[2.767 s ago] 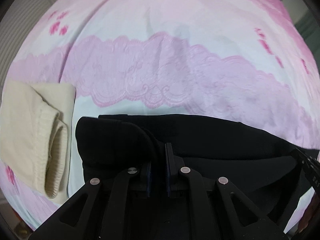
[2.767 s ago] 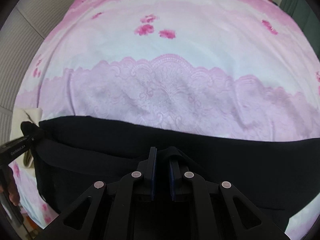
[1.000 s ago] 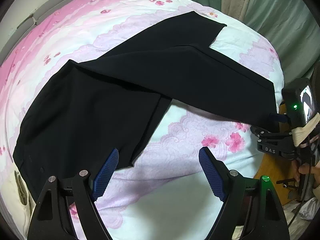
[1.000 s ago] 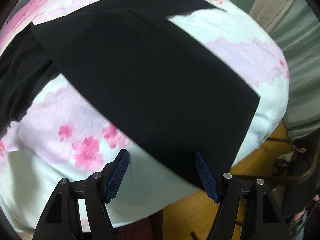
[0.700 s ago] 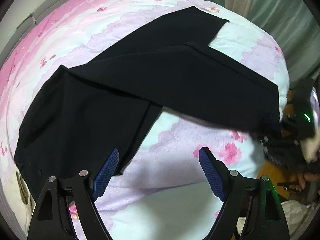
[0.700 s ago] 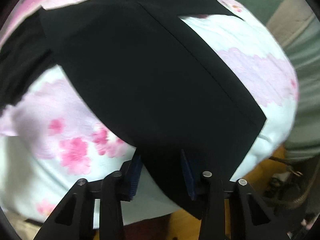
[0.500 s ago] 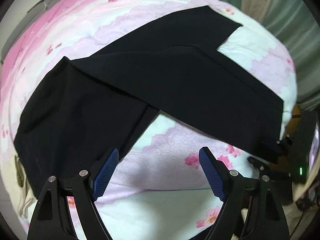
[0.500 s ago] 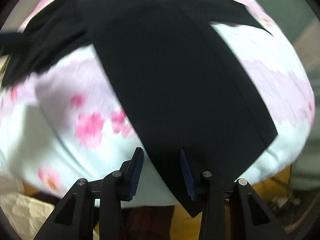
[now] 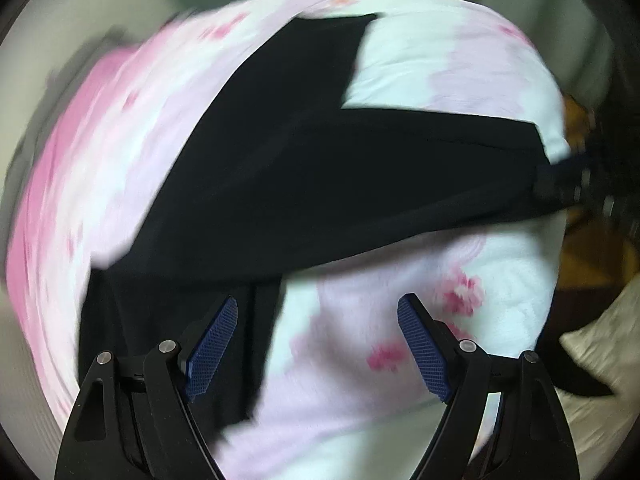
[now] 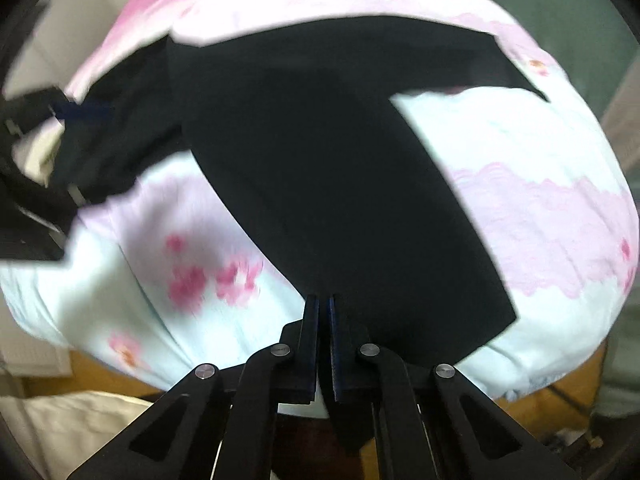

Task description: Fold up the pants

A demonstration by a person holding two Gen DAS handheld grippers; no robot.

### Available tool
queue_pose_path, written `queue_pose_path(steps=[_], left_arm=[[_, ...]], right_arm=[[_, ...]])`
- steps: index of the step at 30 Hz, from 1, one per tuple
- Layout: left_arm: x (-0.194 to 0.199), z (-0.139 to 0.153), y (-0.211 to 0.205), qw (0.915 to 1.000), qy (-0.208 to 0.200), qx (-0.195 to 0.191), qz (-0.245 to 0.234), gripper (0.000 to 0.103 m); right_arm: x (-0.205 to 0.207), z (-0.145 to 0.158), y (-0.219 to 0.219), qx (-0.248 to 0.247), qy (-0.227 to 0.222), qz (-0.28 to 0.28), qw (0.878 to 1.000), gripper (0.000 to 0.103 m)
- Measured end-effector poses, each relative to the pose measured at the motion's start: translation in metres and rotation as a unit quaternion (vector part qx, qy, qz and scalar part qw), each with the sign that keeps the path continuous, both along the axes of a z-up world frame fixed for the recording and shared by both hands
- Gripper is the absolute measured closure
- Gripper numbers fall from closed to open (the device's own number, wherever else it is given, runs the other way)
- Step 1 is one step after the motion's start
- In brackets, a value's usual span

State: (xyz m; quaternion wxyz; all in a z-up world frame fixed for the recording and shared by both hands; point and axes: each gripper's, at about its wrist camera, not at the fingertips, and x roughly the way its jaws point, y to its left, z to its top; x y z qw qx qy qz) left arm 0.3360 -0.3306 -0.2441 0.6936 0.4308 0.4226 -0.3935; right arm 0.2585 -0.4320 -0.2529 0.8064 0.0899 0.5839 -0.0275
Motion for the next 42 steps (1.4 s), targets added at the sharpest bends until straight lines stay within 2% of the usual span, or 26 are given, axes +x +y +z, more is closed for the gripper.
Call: queue_pose_path(steps=[3,6,8,9,11,12,15,18,21,23,24,25,26,28,30,37,42], left_arm=[[0.003,0.004,-0.028,0.9967,-0.005,-0.016,-0.079,0.020],[0.011,0.000,-0.054,0.9920,0.014,-0.020,-0.124,0.021],[0.013,-0.004,-0.066,0.9892,0.024,-0.009,-0.144,0.044],[0.015,-0.005,-0.073,0.9871,0.033,-0.002,-0.156,0.052],[0.018,0.001,-0.080,0.9851,0.064,-0.005,-0.160,0.087],[0.020,0.005,-0.084,0.9840,0.085,-0.010,-0.156,0.091],[0.032,0.022,-0.090,0.9848,0.096,-0.032,-0.141,0.096],[0.048,0.040,-0.102,0.9857,0.103,-0.055,-0.121,0.098],[0.060,0.055,-0.118,0.9879,0.085,-0.069,-0.110,0.098],[0.065,0.063,-0.125,0.9890,0.074,-0.073,-0.106,0.098],[0.068,0.066,-0.128,0.9896,0.070,-0.074,-0.102,0.098],[0.072,0.068,-0.133,0.9901,0.070,-0.076,-0.095,0.098],[0.075,0.071,-0.136,0.9903,0.070,-0.078,-0.091,0.098],[0.080,0.077,-0.142,0.9911,0.063,-0.084,-0.082,0.098],[0.084,0.081,-0.149,0.9922,0.055,-0.082,-0.076,0.098],[0.109,0.084,-0.170,0.9955,0.051,-0.076,-0.024,0.098],[0.123,0.078,-0.187,0.9973,0.048,-0.056,0.004,0.098]], right_arm=[[-0.007,0.024,-0.021,-0.002,-0.017,-0.037,0.999,0.097],[-0.006,0.039,-0.032,-0.009,-0.029,-0.064,0.997,0.097],[-0.005,0.047,-0.036,-0.016,-0.035,-0.079,0.996,0.097],[-0.010,0.049,-0.034,-0.018,-0.038,-0.085,0.996,0.097],[-0.010,0.058,-0.035,-0.022,-0.042,-0.100,0.994,0.097],[-0.010,0.062,-0.038,-0.024,-0.045,-0.106,0.993,0.098],[-0.004,0.061,-0.025,-0.025,-0.055,-0.124,0.990,0.098],[0.002,0.077,-0.038,-0.021,-0.071,-0.136,0.988,0.098],[0.004,0.091,-0.051,0.001,-0.094,-0.143,0.985,0.098],[0.010,0.096,-0.066,0.034,-0.107,-0.137,0.984,0.094],[0.012,0.098,-0.071,0.040,-0.112,-0.136,0.984,0.076],[0.015,0.100,-0.079,0.043,-0.113,-0.133,0.984,0.049],[0.016,0.101,-0.081,0.044,-0.113,-0.131,0.984,0.043],[0.018,0.104,-0.087,0.056,-0.117,-0.106,0.986,0.042],[0.023,0.100,-0.091,0.047,-0.107,-0.087,0.989,0.042],[0.043,0.080,-0.132,0.072,-0.081,-0.067,0.992,0.042],[0.064,0.071,-0.139,0.113,-0.071,-0.051,0.990,0.042]])
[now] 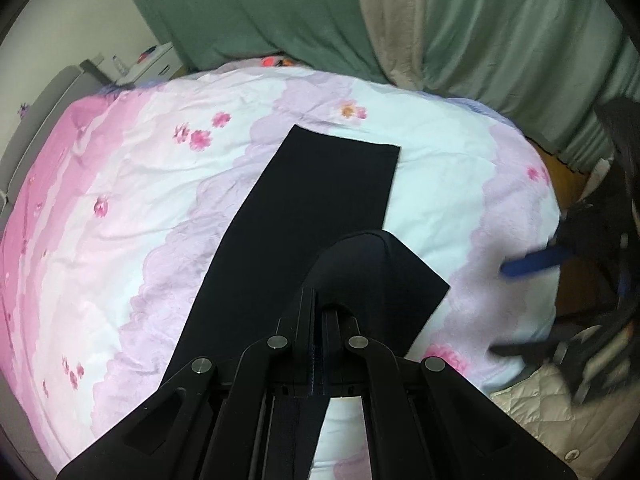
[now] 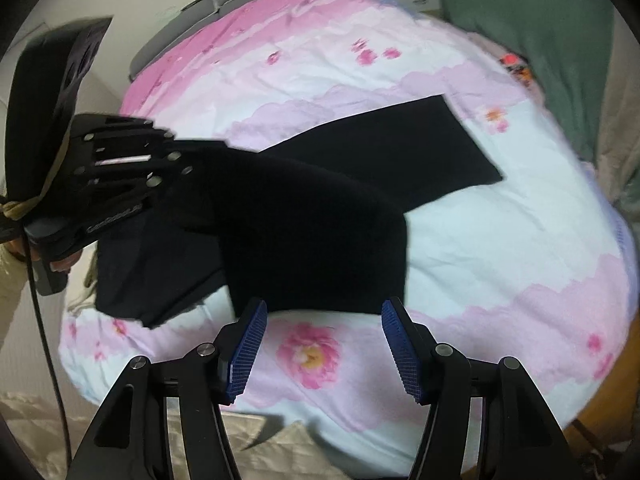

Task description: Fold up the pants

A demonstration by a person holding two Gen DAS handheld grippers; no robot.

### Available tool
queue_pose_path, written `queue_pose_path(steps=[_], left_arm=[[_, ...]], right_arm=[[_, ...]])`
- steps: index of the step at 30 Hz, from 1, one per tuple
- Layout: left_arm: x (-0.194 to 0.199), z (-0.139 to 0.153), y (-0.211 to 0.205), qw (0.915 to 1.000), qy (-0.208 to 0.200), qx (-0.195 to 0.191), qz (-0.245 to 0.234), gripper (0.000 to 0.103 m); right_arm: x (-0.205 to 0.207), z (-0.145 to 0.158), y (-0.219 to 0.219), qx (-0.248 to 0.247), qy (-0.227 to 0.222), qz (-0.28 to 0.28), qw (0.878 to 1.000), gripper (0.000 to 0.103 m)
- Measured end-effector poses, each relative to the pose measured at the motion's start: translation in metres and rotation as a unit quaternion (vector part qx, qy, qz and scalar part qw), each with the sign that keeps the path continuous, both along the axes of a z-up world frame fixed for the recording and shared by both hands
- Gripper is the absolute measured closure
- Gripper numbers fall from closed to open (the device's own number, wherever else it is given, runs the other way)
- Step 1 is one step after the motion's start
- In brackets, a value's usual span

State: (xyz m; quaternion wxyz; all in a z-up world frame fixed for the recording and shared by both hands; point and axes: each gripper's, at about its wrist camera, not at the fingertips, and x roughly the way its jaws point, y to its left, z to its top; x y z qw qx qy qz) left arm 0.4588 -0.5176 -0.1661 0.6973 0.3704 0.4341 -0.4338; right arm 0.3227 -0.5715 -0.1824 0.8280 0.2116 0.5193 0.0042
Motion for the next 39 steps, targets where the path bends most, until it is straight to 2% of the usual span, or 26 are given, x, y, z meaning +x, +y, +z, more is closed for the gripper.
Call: queue_pose_path(steps=[4,7,9,14,17,19,23,24,26,27,31,33,34,36,39], left_arm=[[0.013,-0.006,-0.011,0.9998,0.005,0.018,0.006,0.098],[0.028,-0.007,-0.015,0.9996,0.011,0.024,0.010,0.098],[0.043,-0.008,-0.017,0.9992,0.024,0.026,0.017,0.098],[0.067,-0.008,-0.020,0.9986,0.042,0.025,0.020,0.098],[0.072,-0.009,-0.021,0.9985,0.049,0.024,0.006,0.098],[0.072,-0.009,-0.020,0.9983,0.053,0.024,-0.007,0.098],[0.069,-0.005,-0.016,0.9974,0.062,0.020,-0.033,0.098],[0.070,-0.003,-0.015,0.9971,0.065,0.017,-0.036,0.098],[0.072,0.001,-0.013,0.9966,0.067,0.015,-0.044,0.098],[0.072,0.002,-0.012,0.9965,0.067,0.012,-0.049,0.098],[0.083,0.004,-0.016,0.9952,0.079,-0.001,-0.057,0.098],[0.090,-0.001,-0.024,0.9944,0.089,0.000,-0.056,0.098],[0.094,-0.004,-0.029,0.9940,0.094,0.002,-0.056,0.098],[0.100,-0.011,-0.042,0.9935,0.100,0.005,-0.053,0.098],[0.113,-0.022,-0.064,0.9935,0.105,0.011,-0.041,0.098]], right_arm=[[0.026,-0.018,0.018,0.033,0.000,0.036,0.999,0.042],[0.043,-0.032,0.033,0.039,0.000,0.055,0.998,0.042],[0.053,-0.041,0.037,0.052,0.005,0.052,0.997,0.042],[0.075,-0.063,0.049,0.093,0.021,0.007,0.995,0.042],[0.085,-0.071,0.063,0.081,0.023,-0.031,0.996,0.042],[0.094,-0.074,0.075,0.053,0.021,-0.053,0.997,0.042],[0.106,-0.080,0.085,0.041,0.016,-0.122,0.992,0.042],[0.107,-0.082,0.085,0.039,0.016,-0.137,0.990,0.044],[0.111,-0.084,0.083,0.027,0.023,-0.150,0.988,0.073],[0.111,-0.084,0.081,0.014,0.030,-0.146,0.989,0.092],[0.078,-0.060,0.046,-0.024,0.026,-0.182,0.983,0.097],[0.057,-0.037,0.012,-0.062,0.019,-0.222,0.973,0.097],[0.052,-0.029,-0.002,-0.066,0.015,-0.239,0.969,0.097],[0.051,-0.011,-0.034,-0.078,-0.006,-0.268,0.960,0.097],[0.070,0.009,-0.075,-0.103,-0.042,-0.278,0.954,0.097]])
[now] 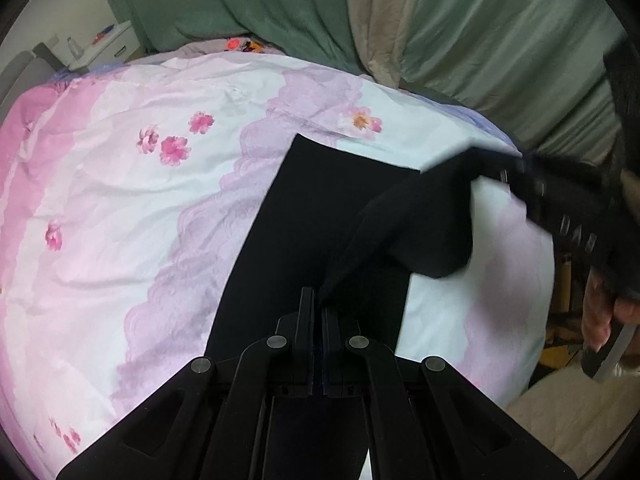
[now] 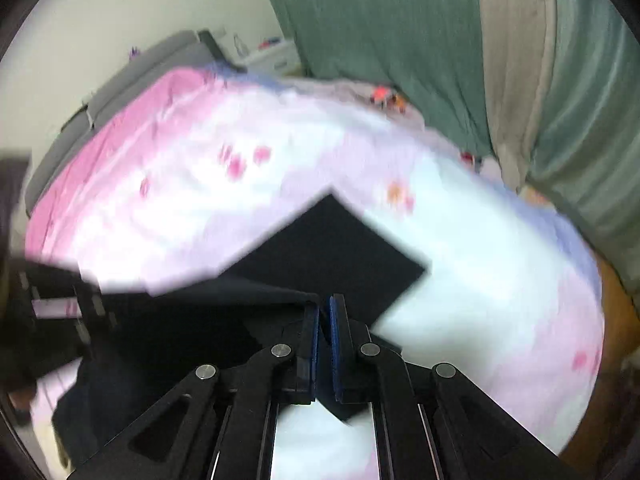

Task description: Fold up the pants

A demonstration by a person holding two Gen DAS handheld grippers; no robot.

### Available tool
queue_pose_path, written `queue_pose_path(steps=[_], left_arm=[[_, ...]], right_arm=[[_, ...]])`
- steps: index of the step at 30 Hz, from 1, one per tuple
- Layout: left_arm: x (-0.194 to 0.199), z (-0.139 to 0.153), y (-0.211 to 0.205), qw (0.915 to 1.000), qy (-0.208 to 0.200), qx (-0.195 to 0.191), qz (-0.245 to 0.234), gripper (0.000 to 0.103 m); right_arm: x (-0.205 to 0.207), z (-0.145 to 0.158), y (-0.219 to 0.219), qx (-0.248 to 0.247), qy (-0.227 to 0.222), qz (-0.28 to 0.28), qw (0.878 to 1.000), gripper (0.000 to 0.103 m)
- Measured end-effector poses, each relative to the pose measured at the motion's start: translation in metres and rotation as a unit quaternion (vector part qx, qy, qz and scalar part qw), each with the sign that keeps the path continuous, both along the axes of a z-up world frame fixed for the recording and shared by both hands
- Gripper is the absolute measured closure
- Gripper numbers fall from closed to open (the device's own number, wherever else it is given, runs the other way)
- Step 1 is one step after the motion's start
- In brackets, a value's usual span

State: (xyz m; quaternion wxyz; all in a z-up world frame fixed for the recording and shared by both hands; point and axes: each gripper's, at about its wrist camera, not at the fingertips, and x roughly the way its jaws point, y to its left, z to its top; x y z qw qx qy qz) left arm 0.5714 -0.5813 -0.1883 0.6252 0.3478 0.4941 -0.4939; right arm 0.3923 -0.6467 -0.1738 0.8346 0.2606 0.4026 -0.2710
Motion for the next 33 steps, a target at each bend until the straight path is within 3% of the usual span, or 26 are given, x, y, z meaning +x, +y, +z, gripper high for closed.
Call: queue_pose_path(steps=[3,8,10,11,13,16,19,20,23,26,28,33], left_arm=[[0.016,-0.015,-0.021,0.9999,0.000,0.015,0.009,0.098],[0.060,-0.060,-0.055,0.9966,0.004,0.059,0.057,0.098],[0.076,-0.075,-0.062,0.9943,-0.011,0.072,0.078,0.098],[0.082,-0.080,-0.064,0.9932,-0.016,0.078,0.085,0.098],[0.095,-0.090,-0.070,0.9919,-0.014,0.087,0.091,0.098],[0.106,-0.085,-0.079,0.9905,-0.036,0.079,0.107,0.095],[0.107,-0.056,-0.078,0.9897,-0.073,0.038,0.117,0.069],[0.105,-0.050,-0.076,0.9898,-0.078,0.028,0.116,0.065],[0.082,-0.024,-0.053,0.9881,-0.097,-0.013,0.118,0.052],[0.057,-0.024,-0.030,0.9854,-0.109,-0.014,0.130,0.047],[0.035,-0.038,-0.007,0.9833,-0.105,0.002,0.149,0.047],[-0.009,-0.070,0.045,0.9729,-0.021,0.042,0.226,0.047]], right_arm=[[0.032,0.003,-0.023,-0.038,-0.006,0.019,0.999,0.097],[0.115,-0.016,-0.061,-0.012,0.025,0.097,0.995,0.093],[0.126,-0.018,-0.070,-0.018,0.045,0.106,0.993,0.070],[0.128,-0.016,-0.074,-0.041,0.050,0.097,0.993,0.065],[0.124,-0.008,-0.086,-0.085,0.046,0.094,0.991,0.042],[0.126,0.003,-0.109,-0.096,0.048,0.121,0.987,0.042],[0.108,-0.002,-0.129,-0.068,0.047,0.104,0.991,0.042],[0.100,-0.005,-0.132,-0.060,0.047,0.098,0.992,0.042],[0.076,-0.034,-0.128,-0.008,0.056,0.100,0.993,0.042],[0.057,-0.066,-0.115,0.042,0.066,0.111,0.991,0.043],[0.046,-0.086,-0.106,0.077,0.067,0.113,0.988,0.049],[0.044,-0.122,-0.098,0.134,0.066,0.112,0.982,0.051]])
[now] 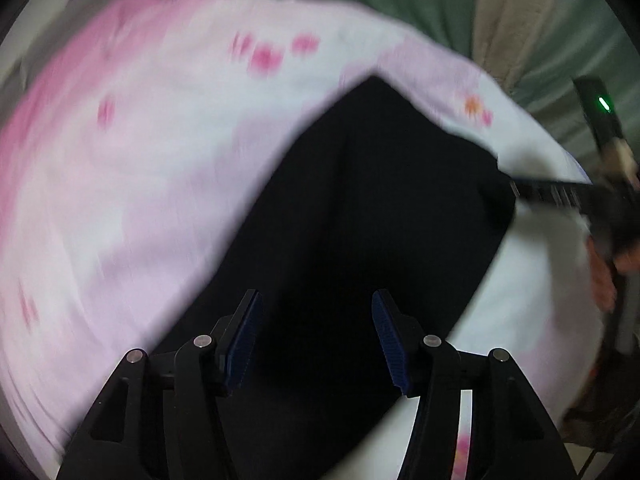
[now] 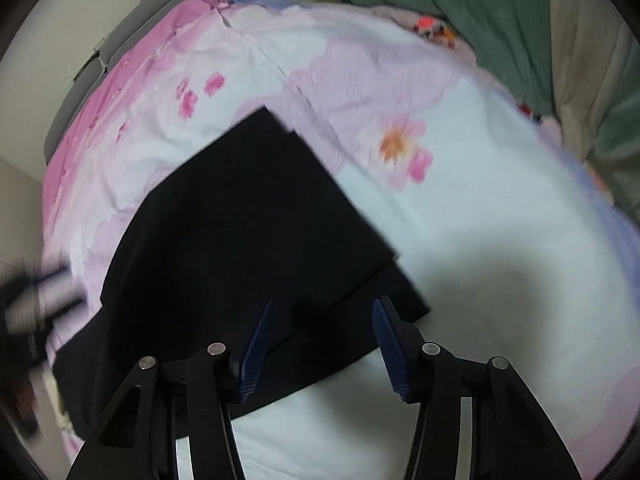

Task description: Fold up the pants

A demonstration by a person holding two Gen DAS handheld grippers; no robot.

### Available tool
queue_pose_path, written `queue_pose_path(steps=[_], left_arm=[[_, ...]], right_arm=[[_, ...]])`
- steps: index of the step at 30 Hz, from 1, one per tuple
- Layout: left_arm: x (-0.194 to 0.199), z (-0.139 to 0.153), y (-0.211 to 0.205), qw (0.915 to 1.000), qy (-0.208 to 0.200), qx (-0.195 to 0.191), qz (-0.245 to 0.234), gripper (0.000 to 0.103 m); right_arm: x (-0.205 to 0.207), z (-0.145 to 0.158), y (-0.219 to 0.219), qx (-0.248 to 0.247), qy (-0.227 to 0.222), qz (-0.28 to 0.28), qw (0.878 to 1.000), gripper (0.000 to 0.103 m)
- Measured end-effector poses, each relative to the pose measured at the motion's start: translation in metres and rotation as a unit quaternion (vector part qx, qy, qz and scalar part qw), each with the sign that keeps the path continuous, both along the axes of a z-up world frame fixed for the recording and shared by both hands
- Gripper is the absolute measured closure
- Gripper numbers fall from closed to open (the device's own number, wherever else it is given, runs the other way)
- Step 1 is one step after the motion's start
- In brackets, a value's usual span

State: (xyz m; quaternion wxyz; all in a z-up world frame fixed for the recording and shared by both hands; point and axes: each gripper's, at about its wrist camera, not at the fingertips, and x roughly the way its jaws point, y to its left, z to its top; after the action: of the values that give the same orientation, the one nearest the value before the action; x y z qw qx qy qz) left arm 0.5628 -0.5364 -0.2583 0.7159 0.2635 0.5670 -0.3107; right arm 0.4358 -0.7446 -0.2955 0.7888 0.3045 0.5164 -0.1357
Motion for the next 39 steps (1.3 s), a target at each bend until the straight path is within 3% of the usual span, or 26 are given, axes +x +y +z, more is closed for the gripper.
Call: queue_pose_path(steps=[5,8,9,10,12,17,20,23,25,27,33,39], left_arm=[[-0.034,-0.014,0.048,0.9940,0.044,0.022,0.098,0.047],[-0.048,-0.013,0.065,0.9890,0.049,0.023,0.137,0.048],[-0.054,-0.011,0.069,0.9873,0.048,0.024,0.149,0.048],[-0.059,-0.008,0.072,0.9865,0.046,0.024,0.156,0.048],[-0.068,-0.001,0.075,0.9854,0.039,0.024,0.164,0.048],[-0.088,0.017,0.086,0.9804,0.020,0.008,0.196,0.048],[-0.103,0.026,0.092,0.9767,0.009,-0.003,0.214,0.048],[-0.118,0.031,0.097,0.9759,-0.001,-0.005,0.218,0.047],[-0.126,0.034,0.106,0.9750,-0.005,-0.008,0.222,0.047],[-0.135,0.041,0.120,0.9723,-0.010,-0.018,0.233,0.047],[-0.155,0.071,0.200,0.9569,-0.031,-0.045,0.285,0.047],[-0.174,0.086,0.332,0.9319,-0.059,-0.050,0.354,0.046]], right_arm=[[0.013,-0.034,-0.008,0.055,0.014,-0.022,0.998,0.051],[0.027,-0.043,-0.007,0.054,0.024,-0.016,0.998,0.056],[0.030,-0.044,-0.006,0.044,0.032,-0.013,0.998,0.081],[0.033,-0.042,-0.004,0.028,0.041,-0.009,0.999,0.098],[0.033,-0.036,-0.001,0.024,0.042,-0.010,0.999,0.098],[-0.006,0.015,0.001,-0.016,0.008,-0.037,0.999,0.100],[-0.018,0.018,-0.002,-0.034,0.024,-0.024,0.999,0.100],[-0.011,0.011,0.003,-0.037,0.033,0.015,0.999,0.091],[-0.012,0.019,0.009,-0.073,0.046,0.028,0.996,0.060],[-0.022,0.040,0.017,-0.114,0.033,0.028,0.993,0.050],[-0.049,0.094,0.059,-0.114,0.000,0.060,0.992,0.050],[-0.063,0.133,0.172,-0.120,-0.031,0.150,0.981,0.050]])
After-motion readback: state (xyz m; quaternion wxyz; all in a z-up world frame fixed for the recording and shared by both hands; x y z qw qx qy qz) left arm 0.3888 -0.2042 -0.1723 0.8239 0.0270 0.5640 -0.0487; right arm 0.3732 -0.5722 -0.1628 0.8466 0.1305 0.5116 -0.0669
